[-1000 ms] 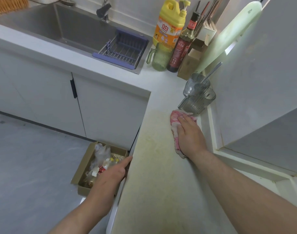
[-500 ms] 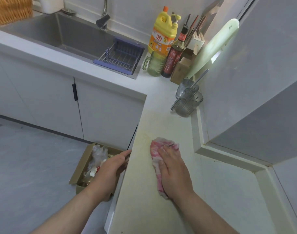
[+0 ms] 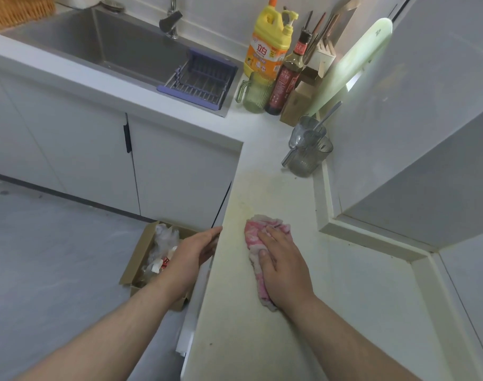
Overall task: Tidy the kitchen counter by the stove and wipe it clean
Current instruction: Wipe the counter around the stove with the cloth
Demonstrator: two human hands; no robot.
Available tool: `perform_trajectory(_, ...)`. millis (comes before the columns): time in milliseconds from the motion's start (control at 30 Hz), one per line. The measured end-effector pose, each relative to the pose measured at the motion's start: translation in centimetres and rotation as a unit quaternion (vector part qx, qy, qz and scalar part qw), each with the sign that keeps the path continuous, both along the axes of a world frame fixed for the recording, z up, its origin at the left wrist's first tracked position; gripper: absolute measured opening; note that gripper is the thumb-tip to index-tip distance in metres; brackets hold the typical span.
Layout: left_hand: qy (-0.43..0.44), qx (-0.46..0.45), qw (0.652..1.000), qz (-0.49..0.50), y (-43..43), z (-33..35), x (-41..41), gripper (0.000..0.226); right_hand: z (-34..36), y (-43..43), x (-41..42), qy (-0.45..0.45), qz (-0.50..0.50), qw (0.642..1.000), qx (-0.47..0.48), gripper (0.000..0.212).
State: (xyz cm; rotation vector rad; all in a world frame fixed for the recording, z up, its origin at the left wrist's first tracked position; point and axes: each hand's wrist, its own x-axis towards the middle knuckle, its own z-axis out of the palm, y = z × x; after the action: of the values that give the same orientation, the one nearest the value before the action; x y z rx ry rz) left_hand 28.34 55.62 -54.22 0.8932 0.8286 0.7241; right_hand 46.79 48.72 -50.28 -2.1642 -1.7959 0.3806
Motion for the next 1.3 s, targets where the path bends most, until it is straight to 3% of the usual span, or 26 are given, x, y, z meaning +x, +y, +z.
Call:
perform_trajectory(233, -0.004, -0.025, 1.000, -0.002, 0.6, -1.5, 0.3, 0.036, -0.4, 4.6, 1.4, 0.001, -0.003, 1.000, 0.009, 0.050)
perform_trajectory(500, 0.092, -0.119, 0.988, -0.023, 4.1, -6.6, 1.7, 0.034, -0.6, 11.5, 2.8, -0.024, -0.004, 1.000, 0.007, 0.061)
perform_trajectory(733, 0.086, -0.172, 0.980, 0.047, 3.7, -7.6, 2.3, 0.028, -0.1, 17.0, 3.4, -0.018, 0.022, 0.999, 0.032, 0.045)
perform_trajectory(967, 0.064, -0.115, 0.991, 0.016, 2.8, -5.1, 1.7, 0.043, -0.5, 17.4, 3.4, -0.002, 0.017, 0.999, 0.028, 0.045)
perform_trajectory(1100, 0.056, -0.059, 0.996, 0.020, 1.0, -2.4, 0.8, 0.028, -0.7, 14.7, 1.5, 0.003, 0.049, 0.998, 0.039, 0.044)
perform_trajectory(1167, 0.017, -0.021, 0.999, 0.041, -0.2, -1.5, 0.3, 0.039, -0.8, 12.9, 0.5, -0.001, 0.059, 0.997, 0.043, 0.044)
perform_trajectory(1300, -0.045, -0.048, 0.995, 0.071, -0.6, -1.4, -0.3, 0.028, -0.6, 8.8, -1.5, 0.002, 0.074, 0.997, 0.033, 0.045)
